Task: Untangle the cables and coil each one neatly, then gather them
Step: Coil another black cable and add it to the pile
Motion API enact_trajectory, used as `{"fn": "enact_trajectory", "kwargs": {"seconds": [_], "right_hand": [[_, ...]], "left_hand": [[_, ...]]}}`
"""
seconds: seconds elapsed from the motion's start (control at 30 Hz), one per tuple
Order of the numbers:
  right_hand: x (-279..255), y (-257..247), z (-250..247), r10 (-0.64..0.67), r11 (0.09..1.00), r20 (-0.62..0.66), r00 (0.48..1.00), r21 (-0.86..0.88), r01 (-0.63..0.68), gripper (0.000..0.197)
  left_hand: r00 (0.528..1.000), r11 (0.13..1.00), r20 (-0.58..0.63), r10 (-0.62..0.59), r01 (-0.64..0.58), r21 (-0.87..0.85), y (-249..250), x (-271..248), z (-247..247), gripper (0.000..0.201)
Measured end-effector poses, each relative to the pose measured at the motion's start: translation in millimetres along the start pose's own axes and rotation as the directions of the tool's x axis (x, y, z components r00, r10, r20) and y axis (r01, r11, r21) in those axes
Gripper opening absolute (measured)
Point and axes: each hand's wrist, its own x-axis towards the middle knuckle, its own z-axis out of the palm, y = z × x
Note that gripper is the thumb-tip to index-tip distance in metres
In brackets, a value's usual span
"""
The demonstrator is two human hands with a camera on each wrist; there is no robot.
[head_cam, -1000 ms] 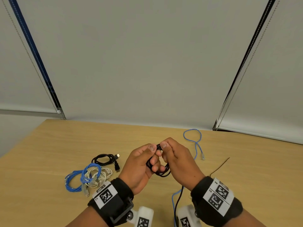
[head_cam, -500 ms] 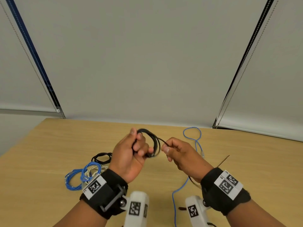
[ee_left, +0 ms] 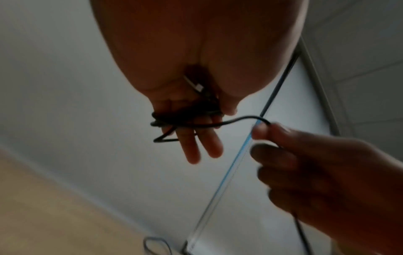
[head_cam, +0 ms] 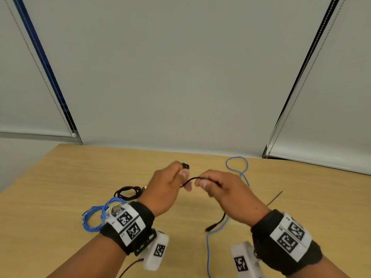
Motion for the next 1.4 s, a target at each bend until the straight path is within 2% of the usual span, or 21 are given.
{"fn": "enact_trajectory", "kwargs": {"seconds": [0.07,0.13,0.2,0.27,0.37,0.43,0.53,0.6,0.67,0.77,0.83,0.87,0.97,1.03,1.1,1.17,1.23,1.27,1.33,1.4], "right_hand": [[6.7,-0.3,-9.2,-0.004,1.000,-0.086,0.996,0.007,0.005,0.015],[8.5,1.5,-10.7,0.032,0.992,-0.123,0.992,0.124,-0.016,0.016],[6.6,1.6,-6.0,0.087,0.950,-0.136,0.987,0.310,-0.041,0.018],[3.8,1.0,2.0,0.125,0.917,-0.162,0.979,0.396,-0.052,0.022],[2.1,-1.6,15.6,0.118,0.954,-0.212,0.970,0.297,-0.051,0.026],[2.7,-3.6,22.4,0.095,0.981,-0.243,0.965,0.185,-0.051,0.025],[4.4,-4.9,24.1,0.082,0.991,-0.250,0.965,0.121,-0.053,0.025],[5.4,-3.1,20.7,0.104,0.986,-0.179,0.978,0.150,-0.077,0.027],[4.7,0.7,12.7,0.182,0.934,-0.037,0.983,0.320,-0.161,0.027],[0.3,11.4,-4.6,0.235,0.719,0.218,0.947,0.617,-0.320,0.017],[-2.7,20.2,-11.3,0.240,0.603,0.324,0.915,0.689,-0.402,0.016],[-3.8,23.9,-11.4,0.259,0.575,0.353,0.899,0.692,-0.437,0.016],[-6.3,33.7,-5.1,0.307,0.563,0.405,0.861,0.653,-0.507,0.012],[-7.0,39.2,-0.4,0.364,0.578,0.389,0.846,0.618,-0.533,0.007],[-7.0,41.8,2.7,0.455,0.626,0.285,0.844,0.571,-0.530,0.012],[-7.7,40.4,3.4,0.492,0.747,0.082,0.867,0.472,-0.469,0.016],[-9.4,34.5,4.6,0.417,0.875,-0.094,0.904,0.312,-0.371,0.017],[-9.8,29.8,6.3,0.348,0.926,-0.142,0.927,0.209,-0.315,0.016],[-11.8,19.7,12.8,0.216,0.974,-0.144,0.966,-0.041,-0.224,0.012],[-12.6,12.4,20.5,0.172,0.937,-0.095,0.980,-0.293,-0.193,0.018]], "left_hand": [[0.988,0.971,0.135,-0.071,0.099,-0.216,6.2,-10.8,12.4,0.038],[0.968,0.841,0.229,-0.101,0.206,-0.500,15.1,-15.5,21.1,0.044],[0.966,0.711,0.245,-0.083,0.230,-0.665,24.1,-15.2,26.5,0.033],[0.971,0.657,0.223,-0.082,0.221,-0.721,28.6,-13.6,29.0,0.024],[0.977,0.618,0.179,-0.114,0.210,-0.758,24.8,-11.9,28.2,0.022],[0.982,0.638,0.149,-0.115,0.188,-0.747,20.6,-10.3,26.9,0.023],[0.985,0.713,0.142,-0.098,0.169,-0.681,17.0,-9.8,25.6,0.022],[0.978,0.733,0.184,-0.095,0.194,-0.652,15.4,-11.3,22.4,0.021],[0.965,0.743,0.252,-0.071,0.220,-0.632,13.6,-14.7,17.6,0.026],[0.947,0.763,0.321,-0.023,0.224,-0.607,14.1,-20.3,11.7,0.038],[0.948,0.734,0.318,-0.020,0.230,-0.639,14.0,-22.3,12.2,0.046],[0.949,0.706,0.314,-0.021,0.237,-0.668,13.5,-23.1,13.4,0.046],[0.946,0.646,0.323,-0.022,0.260,-0.717,13.2,-25.4,18.6,0.030],[0.960,0.637,0.267,-0.084,0.258,-0.726,13.1,-25.5,23.4,0.021],[0.971,0.632,0.147,-0.190,0.236,-0.738,10.9,-22.9,26.3,0.019],[0.956,0.662,0.030,-0.293,0.226,-0.714,5.9,-18.9,26.0,0.021],[0.934,0.692,-0.031,-0.357,0.242,-0.680,0.6,-16.9,26.2,0.021],[0.927,0.699,-0.045,-0.373,0.248,-0.671,-1.0,-16.8,27.1,0.021],[0.921,0.701,-0.063,-0.385,0.247,-0.669,-1.4,-16.3,30.5,0.022],[0.924,0.691,-0.072,-0.374,0.227,-0.686,-1.0,-16.2,35.1,0.023]]}}
